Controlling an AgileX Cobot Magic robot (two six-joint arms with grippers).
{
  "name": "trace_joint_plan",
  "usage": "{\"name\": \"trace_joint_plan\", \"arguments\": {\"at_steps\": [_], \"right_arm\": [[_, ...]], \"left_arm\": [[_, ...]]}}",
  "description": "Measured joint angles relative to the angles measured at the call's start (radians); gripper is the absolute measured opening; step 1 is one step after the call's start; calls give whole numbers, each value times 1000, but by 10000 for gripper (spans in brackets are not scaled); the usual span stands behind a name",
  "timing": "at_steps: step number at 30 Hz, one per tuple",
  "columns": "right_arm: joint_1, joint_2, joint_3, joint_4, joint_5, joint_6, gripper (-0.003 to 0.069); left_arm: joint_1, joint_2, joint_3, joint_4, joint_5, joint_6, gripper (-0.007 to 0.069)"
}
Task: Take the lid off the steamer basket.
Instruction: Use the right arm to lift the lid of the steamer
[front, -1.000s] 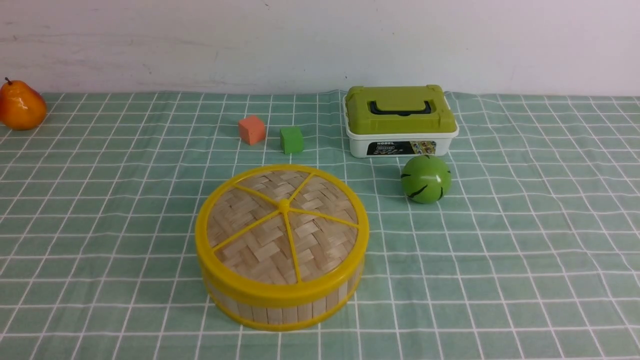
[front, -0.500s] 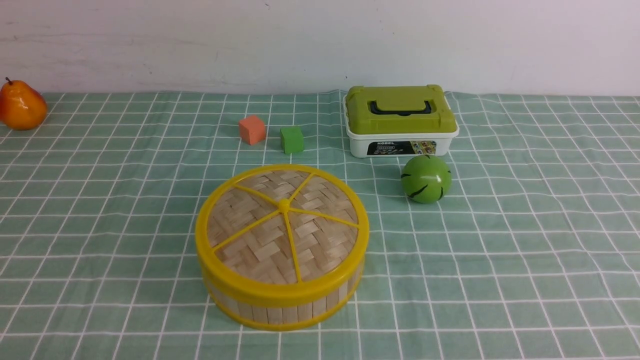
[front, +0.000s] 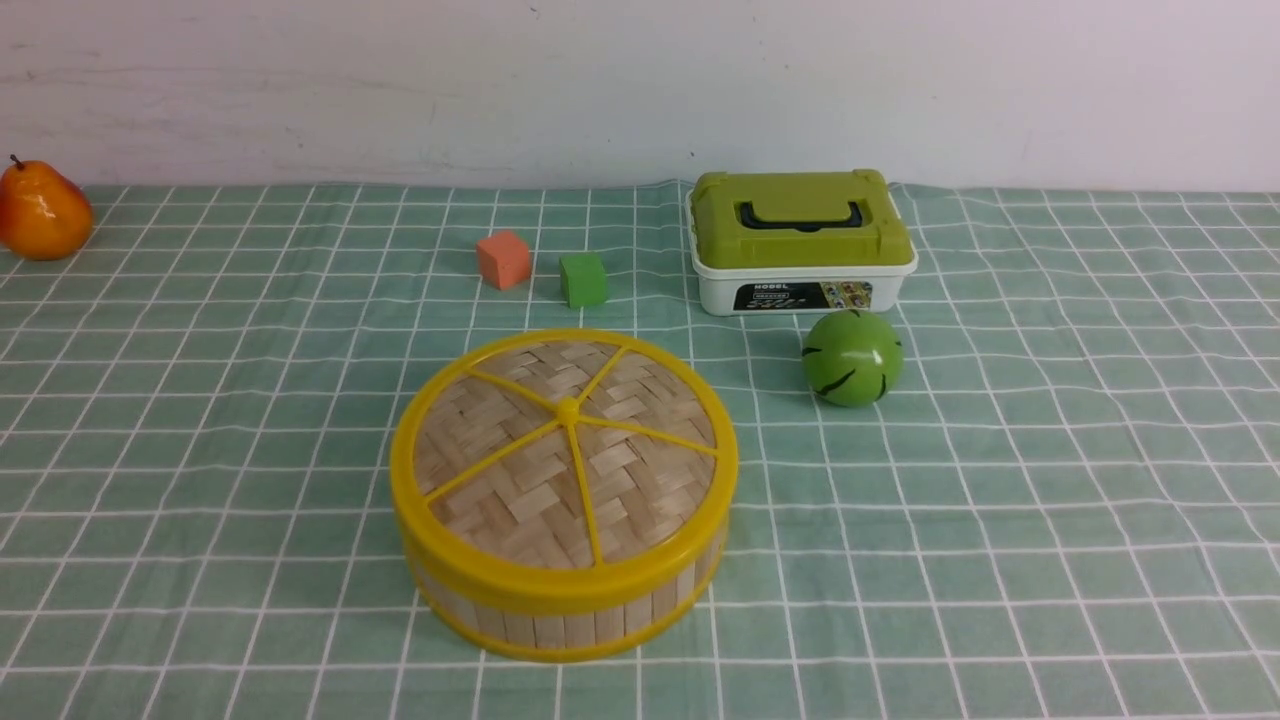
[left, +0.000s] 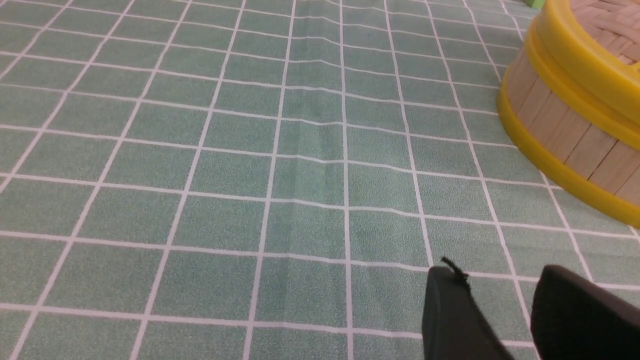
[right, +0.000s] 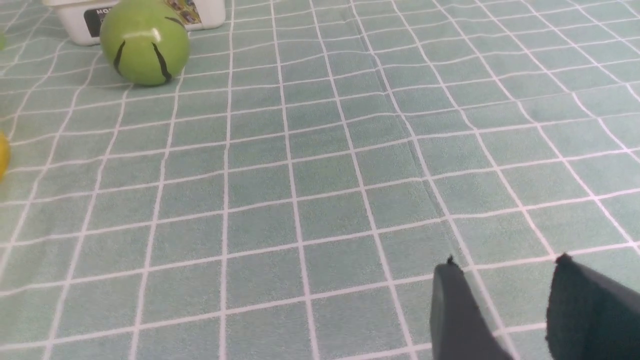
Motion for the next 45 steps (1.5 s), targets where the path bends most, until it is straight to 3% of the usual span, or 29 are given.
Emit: {"name": "trace_joint_plan", "arguments": {"at_steps": [3,4,7,9,19,24,25,26,27,30,33,34,39,42,45], "right_arm": [[0,0,0,210,-2,99,241],[0,0,0,227,-2,109,241],[0,0,5,519,5,270,241],[0,0,8,616,6,318,241],[0,0,9,654,-35,294,241],[0,3,-37,642,-11,49,218],[0,3,-44,642,-8,49,218],[0,52,-128,612,25,-54,171],[0,61,-139,607,36,-64,165],[0,241,-342,521,156,-212,45],[0,444,-550,479,306,-364,-11],[0,573,-683,476,428,-469,-20],[3,918,-1034,561,776,-743,-19],[38,1100,-1184,612,837,-807,-8],[143,1259,-1343,561,842,-792,0]], "left_arm": [[0,0,0,0,0,0,239],[0,0,0,0,0,0,239],[0,0,0,0,0,0,239],[0,0,0,0,0,0,239],[0,0,0,0,0,0,239],[0,0,0,0,0,0,239],[0,0,0,0,0,0,239],[0,0,0,0,0,0,239],[0,0,0,0,0,0,239],[0,0,0,0,0,0,239],[0,0,0,0,0,0,239],[0,0,0,0,0,0,239],[0,0,0,0,0,0,239],[0,0,0,0,0,0,239],[0,0,0,0,0,0,239]]}}
